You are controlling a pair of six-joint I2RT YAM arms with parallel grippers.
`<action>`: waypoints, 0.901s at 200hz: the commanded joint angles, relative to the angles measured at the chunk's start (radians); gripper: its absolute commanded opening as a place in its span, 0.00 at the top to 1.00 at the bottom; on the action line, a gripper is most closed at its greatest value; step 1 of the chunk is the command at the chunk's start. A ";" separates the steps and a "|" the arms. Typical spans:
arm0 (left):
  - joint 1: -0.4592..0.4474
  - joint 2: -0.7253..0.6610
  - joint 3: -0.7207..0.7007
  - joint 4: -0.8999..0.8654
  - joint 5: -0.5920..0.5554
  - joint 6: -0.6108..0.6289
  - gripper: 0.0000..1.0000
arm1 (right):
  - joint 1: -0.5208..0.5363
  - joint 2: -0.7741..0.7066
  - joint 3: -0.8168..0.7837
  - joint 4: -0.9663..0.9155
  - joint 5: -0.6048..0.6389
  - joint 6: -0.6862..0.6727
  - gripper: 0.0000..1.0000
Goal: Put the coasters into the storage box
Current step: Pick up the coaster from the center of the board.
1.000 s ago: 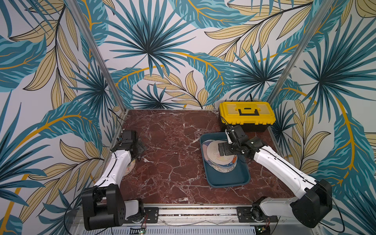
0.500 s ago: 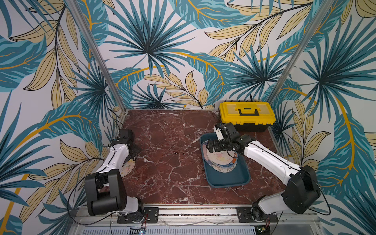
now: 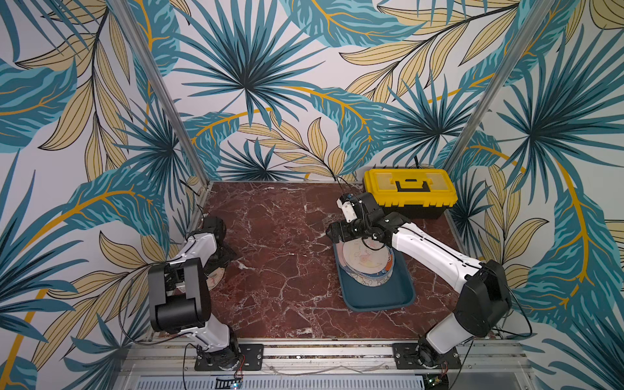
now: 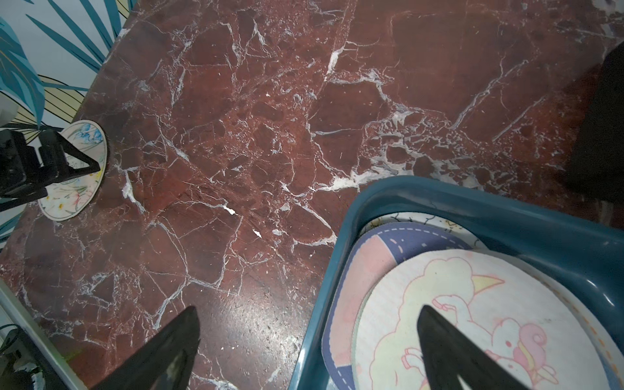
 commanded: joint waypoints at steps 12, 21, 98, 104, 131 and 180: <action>0.025 0.055 0.042 -0.017 0.016 -0.014 0.01 | 0.004 0.029 0.016 0.016 -0.025 -0.013 0.01; 0.026 0.066 0.045 -0.016 0.022 -0.019 0.01 | 0.005 0.032 0.018 0.014 -0.029 -0.012 0.00; 0.042 0.125 0.029 0.006 0.060 -0.016 0.10 | 0.006 0.072 0.058 0.005 -0.048 -0.009 0.00; 0.044 0.125 0.020 0.017 0.073 -0.016 0.12 | 0.006 0.077 0.062 0.003 -0.048 -0.009 0.00; 0.056 0.125 -0.013 0.058 0.122 -0.013 0.26 | 0.007 0.096 0.078 -0.005 -0.052 -0.009 0.01; 0.058 0.105 -0.037 0.079 0.135 -0.010 0.52 | 0.009 0.114 0.085 -0.018 -0.053 -0.004 0.00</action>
